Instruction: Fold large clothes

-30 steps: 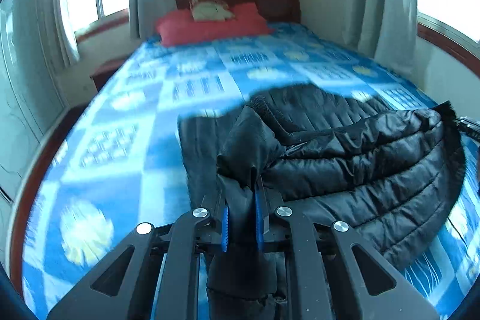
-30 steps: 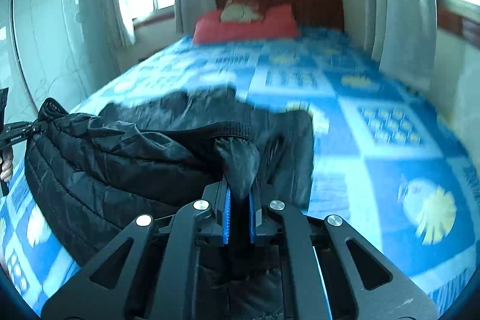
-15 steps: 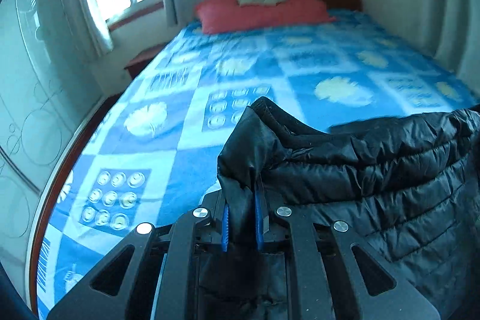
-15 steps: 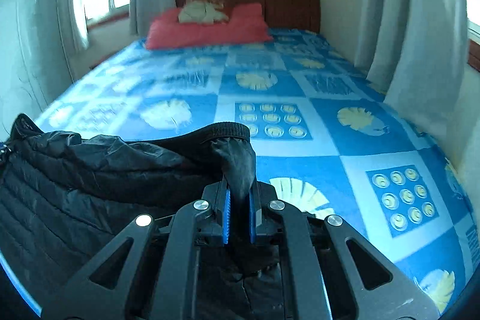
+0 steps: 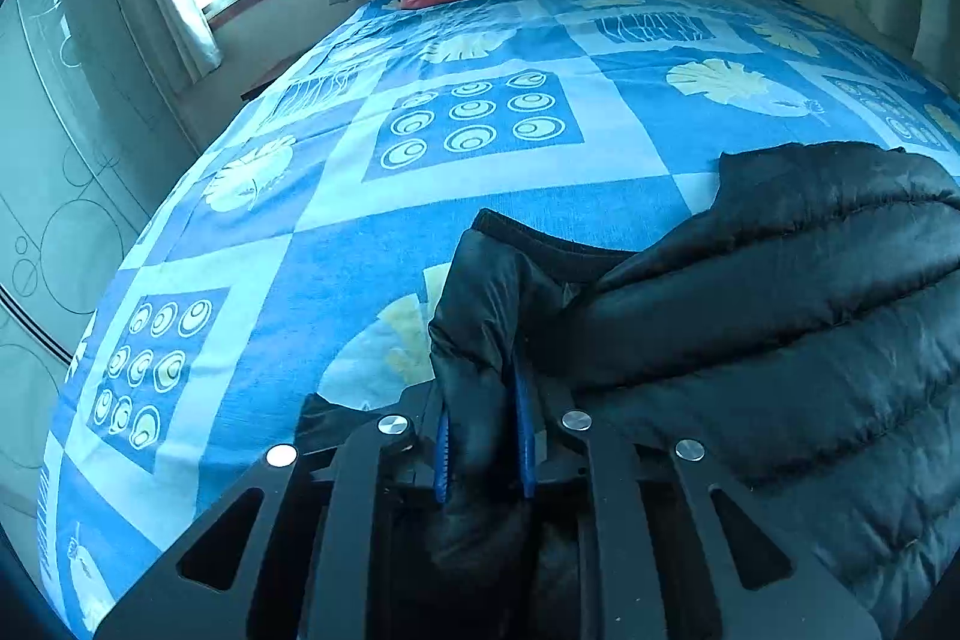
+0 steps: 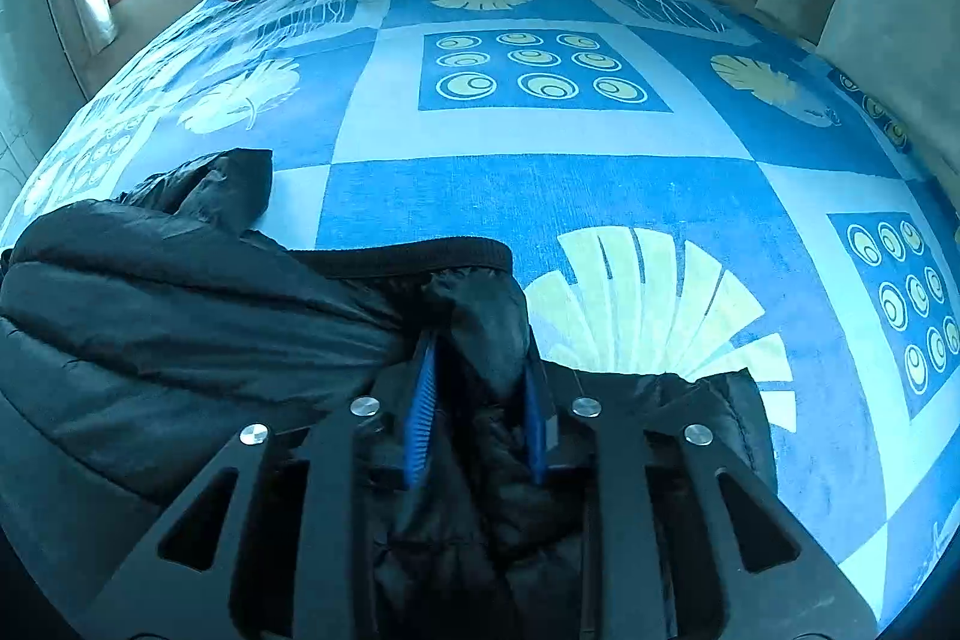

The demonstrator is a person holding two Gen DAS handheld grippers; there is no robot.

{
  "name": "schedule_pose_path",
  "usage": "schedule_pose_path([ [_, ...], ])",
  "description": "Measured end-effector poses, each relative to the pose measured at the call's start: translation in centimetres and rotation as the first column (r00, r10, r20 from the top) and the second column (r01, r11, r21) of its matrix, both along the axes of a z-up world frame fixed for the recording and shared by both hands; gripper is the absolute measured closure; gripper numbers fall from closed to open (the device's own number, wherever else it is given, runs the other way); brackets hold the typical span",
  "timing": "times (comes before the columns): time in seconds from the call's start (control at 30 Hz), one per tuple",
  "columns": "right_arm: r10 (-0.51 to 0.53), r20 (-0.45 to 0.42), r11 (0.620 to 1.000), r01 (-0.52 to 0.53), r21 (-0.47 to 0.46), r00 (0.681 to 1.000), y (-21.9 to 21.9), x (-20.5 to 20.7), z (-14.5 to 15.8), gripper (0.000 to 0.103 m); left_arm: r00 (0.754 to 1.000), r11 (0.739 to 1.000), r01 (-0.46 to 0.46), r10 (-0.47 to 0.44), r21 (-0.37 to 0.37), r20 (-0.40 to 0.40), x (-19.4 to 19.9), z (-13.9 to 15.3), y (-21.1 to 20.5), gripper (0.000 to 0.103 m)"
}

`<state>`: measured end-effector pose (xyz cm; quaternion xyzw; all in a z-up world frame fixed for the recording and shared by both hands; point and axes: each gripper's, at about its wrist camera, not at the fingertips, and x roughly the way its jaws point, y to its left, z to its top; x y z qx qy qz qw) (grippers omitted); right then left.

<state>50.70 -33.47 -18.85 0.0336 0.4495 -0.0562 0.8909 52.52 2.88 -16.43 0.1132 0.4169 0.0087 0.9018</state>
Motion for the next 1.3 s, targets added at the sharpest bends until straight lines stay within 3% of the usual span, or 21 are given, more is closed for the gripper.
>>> schedule_pose_path([
  [0.1,0.000,0.002,1.000,0.000,-0.021,1.000,0.1,-0.2,0.6,0.071,1.000,0.999,-0.008,0.008,-0.039,-0.001,-0.1,1.0,0.7,0.077],
  [0.17,-0.008,0.020,1.000,0.009,-0.013,1.000,-0.2,-0.9,1.6,0.059,0.998,0.992,-0.065,0.067,-0.108,0.012,-0.8,2.5,2.7,0.046],
  [0.2,-0.016,0.041,1.000,0.016,0.005,0.999,-0.6,-1.3,2.2,0.044,0.997,0.984,-0.078,0.082,-0.159,0.017,-1.1,3.0,3.7,0.043],
  [0.23,-0.038,0.078,0.998,0.034,0.045,0.996,-1.2,-2.0,3.0,0.037,0.993,0.959,-0.108,0.119,-0.260,0.025,-1.8,4.1,5.9,0.040],
  [0.3,-0.098,0.116,0.993,0.088,0.083,0.988,-1.8,-2.9,4.2,0.037,0.981,0.917,-0.163,0.190,-0.364,0.040,-2.9,5.5,8.5,0.036],
  [0.33,-0.105,0.129,0.991,0.093,0.100,0.986,-1.6,-3.3,4.7,0.045,0.977,0.910,-0.177,0.209,-0.374,0.048,-3.3,6.0,8.7,0.036],
  [0.4,-0.059,0.141,0.996,0.049,0.071,0.988,0.7,-3.7,5.6,0.057,0.966,0.923,-0.194,0.239,-0.332,0.100,-4.4,7.7,7.8,0.036],
  [0.5,0.057,0.163,0.998,-0.062,0.029,0.985,5.6,-4.0,6.3,0.057,0.959,0.951,-0.144,0.202,-0.272,0.198,-5.5,10.1,4.3,0.036],
  [0.57,0.119,0.172,0.991,-0.128,0.040,0.978,8.5,-3.7,6.4,0.057,0.956,0.956,-0.091,0.163,-0.280,0.245,-6.2,11.2,2.1,0.036],
  [0.7,0.151,0.144,0.985,-0.162,0.061,0.978,11.7,-2.3,5.5,0.057,0.983,0.971,0.023,0.021,-0.238,0.183,-6.1,9.2,-4.1,0.036],
  [0.8,0.150,0.086,0.988,-0.146,-0.047,0.985,13.4,-1.4,3.2,0.052,0.993,0.979,0.028,-0.004,-0.204,0.116,-5.3,6.0,-6.9,0.036],
  [0.83,0.142,0.064,0.989,-0.138,-0.057,0.988,13.3,-1.2,2.3,0.046,0.997,0.984,0.018,-0.005,-0.177,0.075,-4.5,4.4,-7.8,0.036],
  [0.9,0.118,0.053,0.993,-0.117,-0.015,0.992,12.4,-0.9,1.2,0.046,0.999,0.986,0.012,-0.006,-0.164,0.037,-3.2,2.5,-8.5,0.033],
  [0.97,0.085,0.063,0.996,-0.087,0.035,0.994,11.4,-0.4,0.5,0.045,0.999,0.989,0.014,-0.009,-0.150,0.036,-2.3,1.6,-9.1,0.031],
  [1.07,0.079,0.058,0.996,-0.081,0.032,0.995,11.5,-0.4,0.5,0.045,1.000,0.995,0.010,-0.009,-0.104,0.008,-1.4,0.6,-9.6,0.030],
  [1.17,0.076,0.072,0.996,-0.079,0.038,0.995,10.8,-1.7,2.2,0.045,1.000,0.993,0.008,-0.009,-0.120,-0.006,-2.3,1.8,-8.5,0.030],
  [1.3,0.037,0.115,0.999,-0.034,-0.031,0.993,8.3,-4.5,3.7,0.044,0.994,0.976,-0.001,0.025,-0.219,0.109,-6.4,5.2,-5.3,0.030],
])
